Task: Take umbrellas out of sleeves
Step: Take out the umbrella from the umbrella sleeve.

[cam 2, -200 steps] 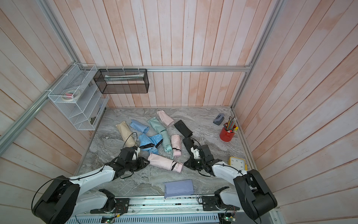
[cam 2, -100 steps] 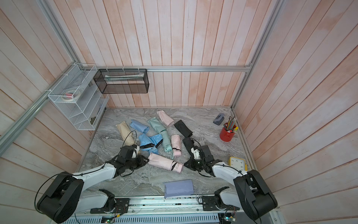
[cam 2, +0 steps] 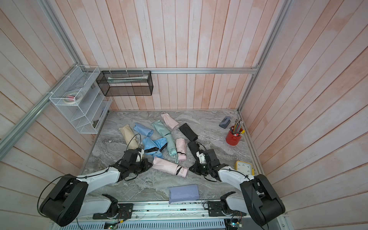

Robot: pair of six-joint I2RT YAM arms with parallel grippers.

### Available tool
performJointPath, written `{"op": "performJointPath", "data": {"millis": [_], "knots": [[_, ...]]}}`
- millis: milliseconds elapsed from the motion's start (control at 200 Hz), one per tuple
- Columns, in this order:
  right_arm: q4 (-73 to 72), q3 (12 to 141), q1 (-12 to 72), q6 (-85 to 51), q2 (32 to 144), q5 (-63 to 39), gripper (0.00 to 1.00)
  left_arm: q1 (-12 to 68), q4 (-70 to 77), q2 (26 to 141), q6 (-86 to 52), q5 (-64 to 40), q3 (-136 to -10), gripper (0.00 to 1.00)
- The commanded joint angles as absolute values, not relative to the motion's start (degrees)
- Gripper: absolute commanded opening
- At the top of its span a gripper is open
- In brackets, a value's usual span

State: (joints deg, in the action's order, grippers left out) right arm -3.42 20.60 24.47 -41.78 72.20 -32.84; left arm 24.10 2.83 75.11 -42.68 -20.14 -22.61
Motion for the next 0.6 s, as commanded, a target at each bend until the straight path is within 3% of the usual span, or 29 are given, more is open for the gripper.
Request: {"op": "performJointPath", "data": {"millis": [0,595], "knots": [[-3.66,20.65,24.16,-41.57,72.51,-32.63,0.0,23.71,3.53,75.23,-42.01,-20.42,-24.08,0.0],[-1.23,21.19,24.14,-40.34,71.03,-30.37,0.0,22.3,0.04,72.97,-39.99,-19.49,-25.5,0.0]]}}
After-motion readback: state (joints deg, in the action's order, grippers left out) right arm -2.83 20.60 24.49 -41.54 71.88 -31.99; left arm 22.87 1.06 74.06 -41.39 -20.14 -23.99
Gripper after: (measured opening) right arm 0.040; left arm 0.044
